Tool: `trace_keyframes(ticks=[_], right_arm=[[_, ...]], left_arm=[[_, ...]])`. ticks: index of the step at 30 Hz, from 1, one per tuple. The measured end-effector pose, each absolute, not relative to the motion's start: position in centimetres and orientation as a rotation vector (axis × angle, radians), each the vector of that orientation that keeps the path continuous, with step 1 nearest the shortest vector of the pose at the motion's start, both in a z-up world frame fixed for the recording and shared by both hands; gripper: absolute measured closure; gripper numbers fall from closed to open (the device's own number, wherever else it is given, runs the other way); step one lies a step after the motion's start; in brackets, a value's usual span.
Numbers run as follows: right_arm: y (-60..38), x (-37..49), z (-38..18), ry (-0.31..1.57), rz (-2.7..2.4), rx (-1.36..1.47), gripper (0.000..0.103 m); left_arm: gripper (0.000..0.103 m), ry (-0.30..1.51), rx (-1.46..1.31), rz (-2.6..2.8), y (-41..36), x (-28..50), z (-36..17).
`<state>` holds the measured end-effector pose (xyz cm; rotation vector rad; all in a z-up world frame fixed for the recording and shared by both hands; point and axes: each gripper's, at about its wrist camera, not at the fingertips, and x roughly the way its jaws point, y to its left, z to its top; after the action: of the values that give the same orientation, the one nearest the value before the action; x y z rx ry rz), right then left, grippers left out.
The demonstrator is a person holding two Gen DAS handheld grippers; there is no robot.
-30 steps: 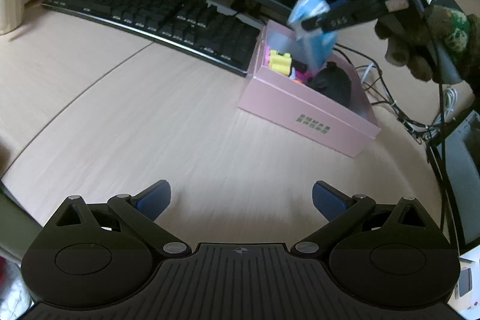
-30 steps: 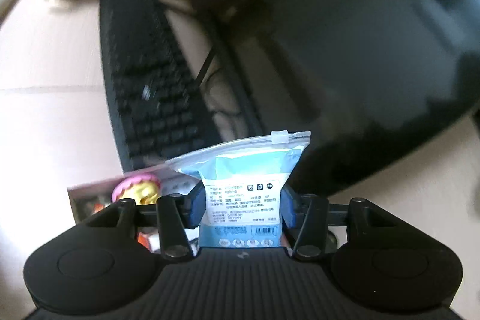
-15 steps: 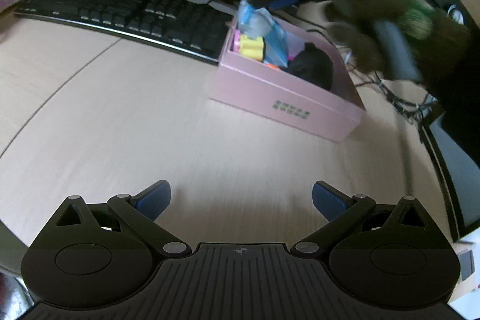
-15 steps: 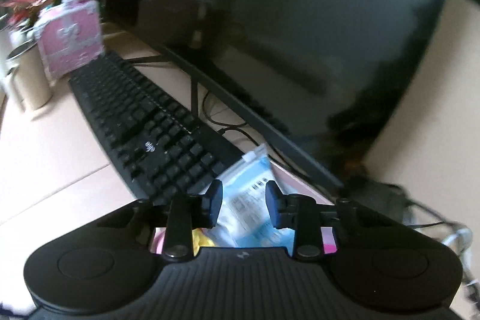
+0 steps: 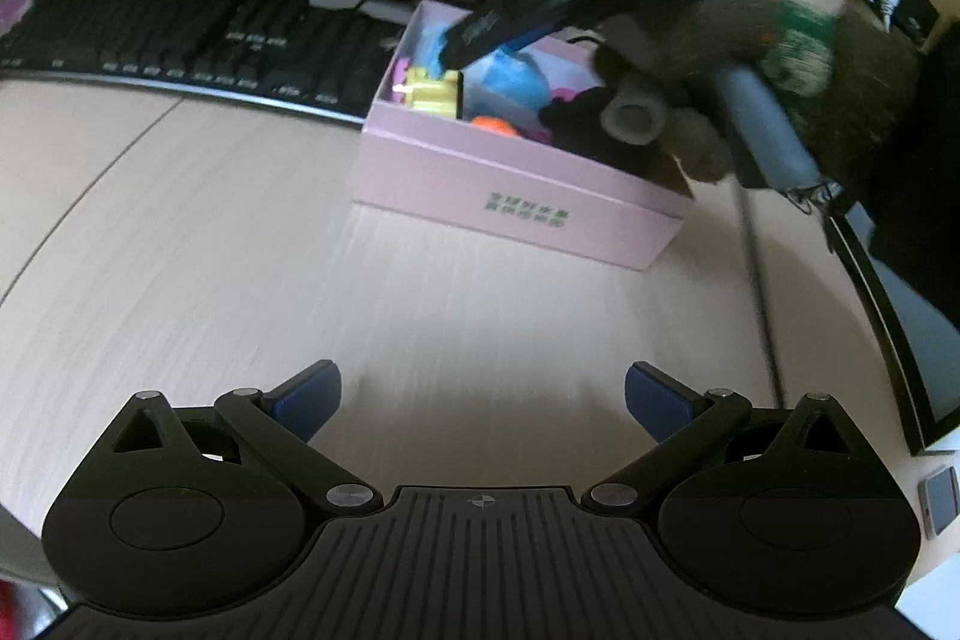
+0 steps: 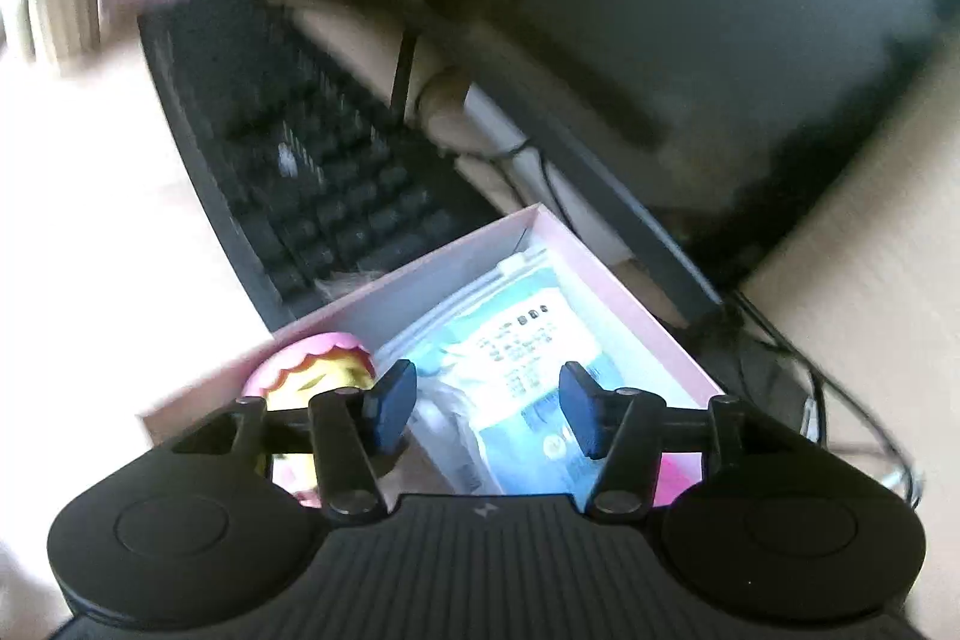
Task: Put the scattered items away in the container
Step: 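Push the blue packet and black plush deeper into the box with the right gripper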
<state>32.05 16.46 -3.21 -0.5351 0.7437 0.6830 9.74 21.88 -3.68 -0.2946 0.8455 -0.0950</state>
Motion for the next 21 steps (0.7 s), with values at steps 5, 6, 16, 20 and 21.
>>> trace_keyframes(ticks=[5,6,16,20,21], right_arm=[[8.9,30.6,1.0,0.709,0.646,-0.309,0.037],[7.8,30.3,1.2,0.706,0.626,-0.31,0.038],[7.5,28.3,-3.5,0.752,0.597,-0.524,0.068],[7.9,28.7,-3.6,0.733,0.536,-0.498,0.065],[7.8,28.5,-3.5,0.734,0.536,-0.487,0.065]], left_arm=[[0.0,0.85,-0.309,-0.072,22.1,10.0,-4.0],[0.0,0.847,-0.309,-0.069,22.1,10.2,-4.0],[0.0,0.817,-0.268,-0.082,20.0,9.7,-2.7],[0.0,0.823,-0.264,-0.075,19.9,8.7,-2.9],[0.0,0.825,-0.26,-0.069,19.9,8.4,-3.1]])
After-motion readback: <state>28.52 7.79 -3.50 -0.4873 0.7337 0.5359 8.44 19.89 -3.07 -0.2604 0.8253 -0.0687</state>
